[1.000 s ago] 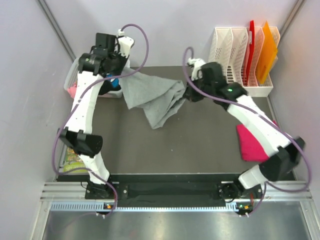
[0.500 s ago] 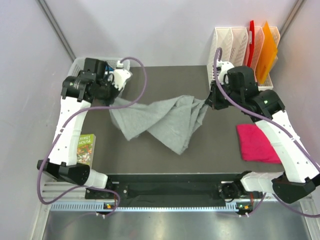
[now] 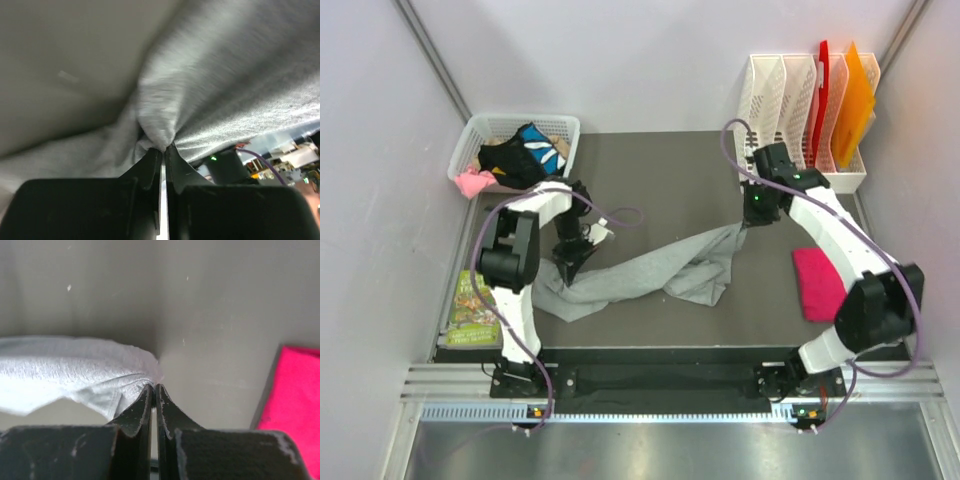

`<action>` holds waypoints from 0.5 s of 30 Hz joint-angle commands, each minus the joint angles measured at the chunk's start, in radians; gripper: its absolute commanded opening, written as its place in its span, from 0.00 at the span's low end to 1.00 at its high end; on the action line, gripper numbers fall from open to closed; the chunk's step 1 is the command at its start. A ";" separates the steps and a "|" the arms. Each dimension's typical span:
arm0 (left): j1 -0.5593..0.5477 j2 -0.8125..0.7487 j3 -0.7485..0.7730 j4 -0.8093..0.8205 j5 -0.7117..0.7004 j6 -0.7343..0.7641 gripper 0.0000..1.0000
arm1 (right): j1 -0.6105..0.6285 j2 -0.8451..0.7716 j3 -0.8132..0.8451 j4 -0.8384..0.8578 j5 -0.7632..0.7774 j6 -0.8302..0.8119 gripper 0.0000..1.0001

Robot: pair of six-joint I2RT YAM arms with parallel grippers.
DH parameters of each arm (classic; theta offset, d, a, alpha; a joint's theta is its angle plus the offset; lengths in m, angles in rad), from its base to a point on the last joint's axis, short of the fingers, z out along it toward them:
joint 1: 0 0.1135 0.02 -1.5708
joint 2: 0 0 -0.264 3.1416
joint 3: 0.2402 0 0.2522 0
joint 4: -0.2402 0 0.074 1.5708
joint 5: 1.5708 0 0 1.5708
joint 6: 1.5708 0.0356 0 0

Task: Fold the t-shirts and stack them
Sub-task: Flatten out the tshirt

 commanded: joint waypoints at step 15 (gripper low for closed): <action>0.023 -0.081 0.411 0.262 -0.473 -0.126 0.67 | -0.073 0.368 0.223 0.152 0.090 -0.055 0.00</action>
